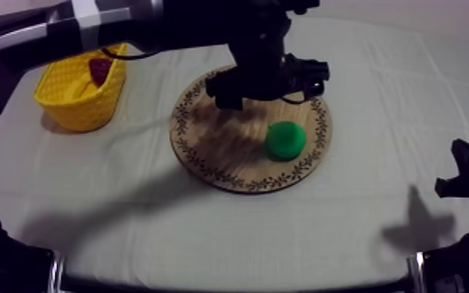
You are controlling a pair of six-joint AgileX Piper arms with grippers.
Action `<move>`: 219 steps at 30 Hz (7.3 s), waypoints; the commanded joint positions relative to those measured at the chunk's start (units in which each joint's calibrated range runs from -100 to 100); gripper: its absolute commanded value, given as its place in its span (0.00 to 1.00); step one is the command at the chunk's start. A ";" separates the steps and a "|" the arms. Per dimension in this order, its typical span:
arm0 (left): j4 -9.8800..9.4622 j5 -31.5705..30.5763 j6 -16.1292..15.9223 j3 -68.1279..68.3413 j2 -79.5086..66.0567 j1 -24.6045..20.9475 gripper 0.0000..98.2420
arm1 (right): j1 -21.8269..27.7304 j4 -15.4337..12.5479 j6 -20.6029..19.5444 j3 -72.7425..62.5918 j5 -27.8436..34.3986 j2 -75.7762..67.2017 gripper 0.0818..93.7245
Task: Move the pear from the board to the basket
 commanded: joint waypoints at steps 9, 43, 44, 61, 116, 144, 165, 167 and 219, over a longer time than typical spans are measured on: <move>3.28 2.30 -3.06 -4.26 6.95 0.23 0.98 | -0.03 0.02 0.00 0.05 -0.02 0.01 0.00; 12.18 21.86 -9.74 -27.76 25.43 -1.07 0.93 | -0.03 0.02 0.00 0.05 -0.02 0.01 0.00; 12.33 22.14 -10.12 -28.23 25.74 -1.10 0.90 | -0.03 0.02 0.00 0.05 -0.02 0.01 0.00; 12.92 22.85 -13.21 -30.71 27.05 -1.02 0.63 | -0.03 0.02 0.00 0.05 -0.02 0.01 0.00; 0.42 4.78 -24.53 37.40 -43.95 -24.85 0.64 | -0.03 0.02 0.00 0.05 -0.02 0.01 0.00; -4.58 -21.30 -21.65 41.64 -26.35 -33.70 0.58 | -0.03 0.02 -0.01 0.05 -0.02 0.01 0.00; -5.27 -32.65 -17.71 47.56 -25.57 -36.30 0.96 | -0.03 0.02 0.00 0.05 -0.02 0.01 0.00; -5.33 -33.03 -17.61 47.32 -25.97 -36.74 0.95 | -0.03 0.02 0.00 0.05 -0.02 0.01 0.00; 9.63 -61.54 -35.16 113.62 -116.59 -43.10 0.03 | 0.01 0.02 -0.01 0.05 -0.02 0.01 0.00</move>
